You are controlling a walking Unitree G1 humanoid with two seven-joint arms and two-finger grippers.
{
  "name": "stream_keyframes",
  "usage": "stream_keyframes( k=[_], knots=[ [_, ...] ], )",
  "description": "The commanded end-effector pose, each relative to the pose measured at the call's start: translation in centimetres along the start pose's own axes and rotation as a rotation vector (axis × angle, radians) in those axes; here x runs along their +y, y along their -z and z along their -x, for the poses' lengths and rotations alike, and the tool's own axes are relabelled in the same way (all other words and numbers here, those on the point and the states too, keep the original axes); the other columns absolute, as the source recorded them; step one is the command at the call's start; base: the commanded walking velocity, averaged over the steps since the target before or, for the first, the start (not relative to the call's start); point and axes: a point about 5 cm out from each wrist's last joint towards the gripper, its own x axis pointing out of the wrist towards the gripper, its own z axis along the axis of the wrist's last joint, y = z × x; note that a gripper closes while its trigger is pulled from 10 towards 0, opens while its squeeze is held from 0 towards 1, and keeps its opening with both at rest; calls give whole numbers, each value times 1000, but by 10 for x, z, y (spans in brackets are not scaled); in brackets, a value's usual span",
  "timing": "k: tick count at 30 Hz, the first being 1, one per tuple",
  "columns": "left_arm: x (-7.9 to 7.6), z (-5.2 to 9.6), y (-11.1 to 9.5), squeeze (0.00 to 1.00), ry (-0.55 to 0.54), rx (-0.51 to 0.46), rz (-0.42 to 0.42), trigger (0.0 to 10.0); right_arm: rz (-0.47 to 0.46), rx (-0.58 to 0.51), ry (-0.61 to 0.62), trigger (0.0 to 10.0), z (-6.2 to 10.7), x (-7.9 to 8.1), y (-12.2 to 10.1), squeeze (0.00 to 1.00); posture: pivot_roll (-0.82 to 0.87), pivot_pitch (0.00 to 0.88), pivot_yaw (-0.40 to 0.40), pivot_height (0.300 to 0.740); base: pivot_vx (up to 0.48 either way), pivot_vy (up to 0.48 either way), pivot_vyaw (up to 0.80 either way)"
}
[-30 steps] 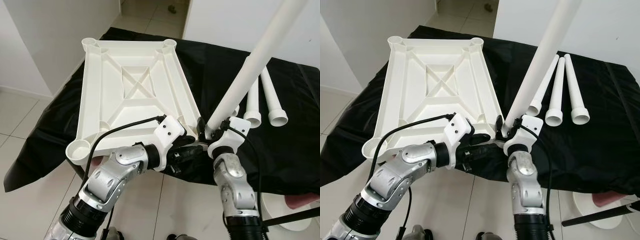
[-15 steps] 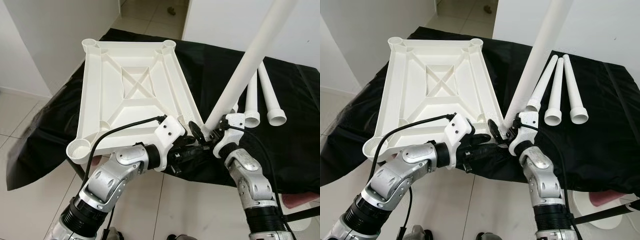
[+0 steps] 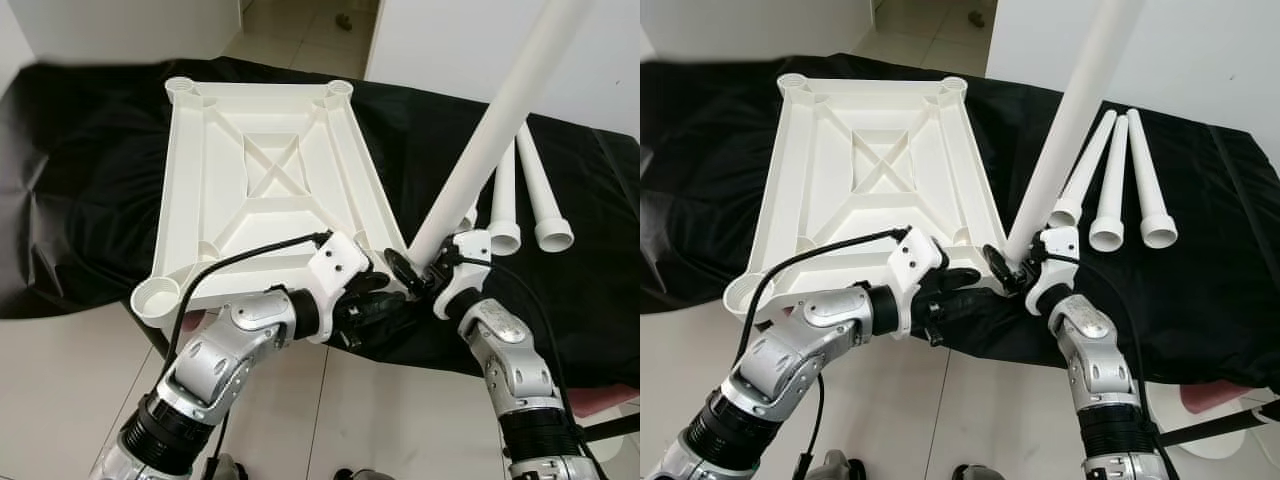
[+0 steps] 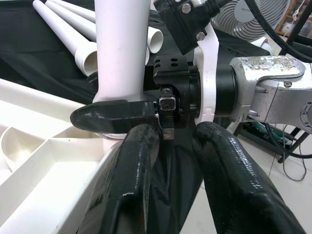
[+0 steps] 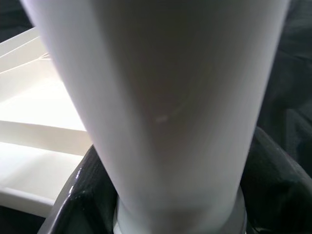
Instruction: Building children table
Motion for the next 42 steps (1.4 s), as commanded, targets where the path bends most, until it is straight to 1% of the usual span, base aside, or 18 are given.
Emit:
stream_keyframes(
  k=[1, 8, 9, 11, 12, 13, 16, 19, 21, 25, 28, 29, 33, 36, 39, 40, 41, 42],
  knots=[
    [-4, 0, 0, 0, 24, 0, 0, 10000, 14, -28, -8, 0, 1, -3, -5, 0, 45, 120, -60, 740, 0, 0, 0],
    [-3, 0, -1, 0, 28, 1, -2, 10000, -2, -29, 18, 0, 4, -5, -3, 0, 39, 125, -52, 740, 0, 0, 0],
    [-3, 0, -1, 0, 28, 2, -1, 10000, -14, -19, 41, 4784, 4, -4, -1, 0, 39, 127, -51, 740, 0, 0, 0],
    [-3, 0, -1, 0, 28, 2, -1, 10000, -22, -12, 57, 4784, 4, -2, 1, 0, 39, 127, -51, 740, 0, 0, 0],
    [-3, 0, -1, 0, 28, 3, -1, 10000, -28, -5, 69, 10000, 4, -1, 2, 0, 39, 128, -51, 740, 0, 0, 0],
    [-3, 0, -1, 0, 28, 3, -1, 10000, -28, -5, 69, 10000, 4, -1, 2, 0, 39, 128, -51, 740, 0, 0, 0],
    [-3, 1, -1, 0, 28, 3, 0, 10000, -45, -8, 132, 10000, 2, 5, 3, 0, 41, 131, -52, 740, 0, 0, 0],
    [-4, 1, 0, 0, 27, 6, 3, 10000, -125, 13, 339, 10000, -1, 17, 6, 0, 43, 135, -53, 740, 0, 0, 0],
    [-5, 1, 1, 0, 28, 6, 4, 10000, -147, 8, 404, 10000, -2, 24, 6, 0, 42, 136, -54, 740, 0, 0, 0],
    [-5, 1, 1, 0, 29, 7, 5, 10000, -154, 24, 478, 10000, -2, 32, 8, 0, 44, 137, -54, 740, 0, 0, 0],
    [-5, 1, 1, 0, 30, 6, 6, 10000, -198, 4, 514, 10000, -1, 37, 8, 0, 42, 138, -52, 740, 0, 0, 0],
    [-5, 1, 1, 0, 30, 6, 6, 10000, -205, -8, 511, 10000, -1, 37, 7, 1000, 40, 139, -51, 740, 0, 0, 0],
    [-5, 1, 1, 0, 31, 6, 7, 10000, -215, -34, 510, 10000, 1, 35, 5, 1000, 37, 138, -50, 740, 0, 0, 0],
    [-5, 0, 0, 0, 35, 6, 6, 10000, -189, -55, 520, 10000, 6, 24, -1, 1000, 32, 135, -50, 740, 0, 0, 0],
    [-4, 0, 0, 0, 35, 6, 5, 10000, -180, -70, 495, 10000, 7, 21, -5, 1000, 31, 135, -51, 740, 0, 0, 0],
    [-5, 0, 0, 0, 35, 6, 5, 10000, -184, -75, 472, 10000, 7, 22, -7, 157, 31, 135, -52, 740, 0, 0, 0],
    [-5, 0, 0, 0, 36, 6, 5, 10000, -184, -86, 458, 10000, 8, 23, -8, 0, 30, 134, -52, 740, 0, 0, 0],
    [-5, 0, 0, 0, 36, 6, 5, 10000, -184, -86, 458, 10000, 8, 23, -8, 0, 30, 134, -52, 740, 0, 0, 0]
  ],
)
